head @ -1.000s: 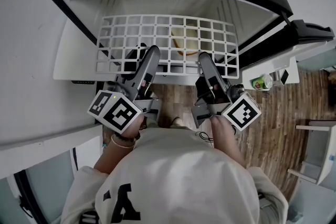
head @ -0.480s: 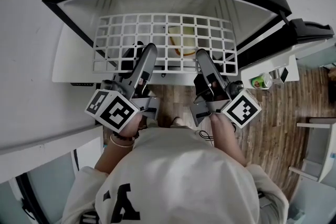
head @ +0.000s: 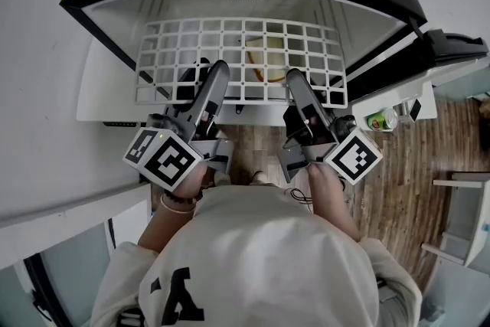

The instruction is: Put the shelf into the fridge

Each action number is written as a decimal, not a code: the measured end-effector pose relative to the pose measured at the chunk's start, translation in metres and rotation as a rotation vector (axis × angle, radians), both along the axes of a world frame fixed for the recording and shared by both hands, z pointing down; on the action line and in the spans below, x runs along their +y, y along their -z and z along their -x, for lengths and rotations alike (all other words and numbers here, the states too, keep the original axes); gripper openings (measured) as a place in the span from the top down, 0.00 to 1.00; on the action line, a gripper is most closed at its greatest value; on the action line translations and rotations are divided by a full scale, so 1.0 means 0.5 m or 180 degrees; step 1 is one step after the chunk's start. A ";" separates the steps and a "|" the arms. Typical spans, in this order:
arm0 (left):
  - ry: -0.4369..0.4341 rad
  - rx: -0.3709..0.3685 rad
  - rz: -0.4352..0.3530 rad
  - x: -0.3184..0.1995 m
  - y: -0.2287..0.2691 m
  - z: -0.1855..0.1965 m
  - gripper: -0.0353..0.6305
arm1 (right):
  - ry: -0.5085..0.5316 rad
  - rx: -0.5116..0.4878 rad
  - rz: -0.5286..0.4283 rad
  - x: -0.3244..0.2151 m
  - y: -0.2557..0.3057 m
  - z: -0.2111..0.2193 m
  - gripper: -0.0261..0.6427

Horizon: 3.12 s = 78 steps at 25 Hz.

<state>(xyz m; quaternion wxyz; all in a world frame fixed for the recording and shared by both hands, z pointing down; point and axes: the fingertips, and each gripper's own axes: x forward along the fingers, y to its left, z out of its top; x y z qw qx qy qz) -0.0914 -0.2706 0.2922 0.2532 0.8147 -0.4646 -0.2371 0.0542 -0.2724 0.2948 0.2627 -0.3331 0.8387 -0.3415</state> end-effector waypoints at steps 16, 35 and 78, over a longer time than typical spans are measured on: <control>-0.0176 0.0063 0.0005 -0.029 0.004 -0.002 0.65 | -0.0041 0.0014 -0.0009 -0.030 0.005 0.001 0.73; -0.0168 0.0059 -0.0027 -0.042 0.008 -0.001 0.64 | -0.0012 -0.0080 -0.0024 -0.042 0.009 0.002 0.73; -0.0212 0.0084 -0.0038 -0.113 0.011 0.001 0.63 | -0.0033 -0.0189 -0.0032 -0.111 0.012 0.004 0.73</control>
